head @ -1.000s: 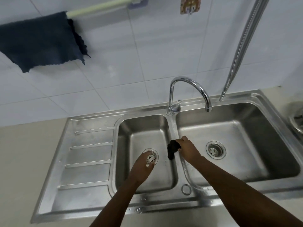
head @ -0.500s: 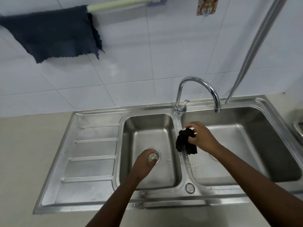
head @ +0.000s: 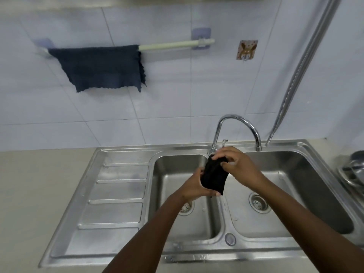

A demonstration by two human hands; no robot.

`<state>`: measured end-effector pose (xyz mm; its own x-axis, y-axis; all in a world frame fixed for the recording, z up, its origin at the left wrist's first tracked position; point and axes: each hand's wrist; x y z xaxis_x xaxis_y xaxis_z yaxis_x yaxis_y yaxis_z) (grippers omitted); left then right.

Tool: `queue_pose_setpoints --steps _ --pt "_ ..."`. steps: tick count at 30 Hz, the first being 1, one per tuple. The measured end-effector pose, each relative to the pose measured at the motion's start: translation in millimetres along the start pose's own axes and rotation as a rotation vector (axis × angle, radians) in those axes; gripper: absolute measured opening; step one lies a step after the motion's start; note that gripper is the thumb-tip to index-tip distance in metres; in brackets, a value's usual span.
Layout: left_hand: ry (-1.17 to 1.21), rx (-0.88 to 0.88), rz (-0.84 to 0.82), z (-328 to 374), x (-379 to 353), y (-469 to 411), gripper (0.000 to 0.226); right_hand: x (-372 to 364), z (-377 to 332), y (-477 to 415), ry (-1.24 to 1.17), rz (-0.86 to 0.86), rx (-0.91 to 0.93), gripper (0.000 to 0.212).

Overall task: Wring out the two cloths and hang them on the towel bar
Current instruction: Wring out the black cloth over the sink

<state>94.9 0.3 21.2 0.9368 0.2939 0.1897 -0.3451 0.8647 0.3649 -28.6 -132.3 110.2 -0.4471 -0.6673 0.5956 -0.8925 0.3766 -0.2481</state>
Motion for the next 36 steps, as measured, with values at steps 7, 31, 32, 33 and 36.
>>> queue_pose_setpoints --steps 7,31,32,33,36 --pt "-0.119 0.2 -0.104 11.1 29.0 23.9 0.022 -17.8 15.7 19.9 0.314 -0.326 -0.014 0.066" --pt "-1.23 -0.187 0.356 33.4 50.3 48.2 0.024 -40.1 4.7 -1.6 0.651 -0.397 -0.027 0.031" --pt "-1.239 -0.194 0.38 31.4 50.6 47.8 0.021 -40.6 3.1 -4.6 0.592 -0.431 -0.055 0.027" --pt "-1.231 -0.19 0.391 30.4 50.7 48.2 0.019 -41.1 3.0 -7.9 0.529 -0.466 -0.079 0.023" --pt "-1.152 -0.166 0.378 29.7 53.5 46.5 0.024 -41.6 3.7 -11.7 0.339 -0.535 -0.157 0.021"
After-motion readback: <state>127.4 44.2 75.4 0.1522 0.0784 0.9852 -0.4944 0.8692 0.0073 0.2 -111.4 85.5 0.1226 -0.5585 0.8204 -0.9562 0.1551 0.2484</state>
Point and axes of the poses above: each hand's wrist, its own y-axis away from the middle knuckle, its own x-axis out of the back of the hand, z = x × y, and after that the axes turned 9 degrees about x, right-handed
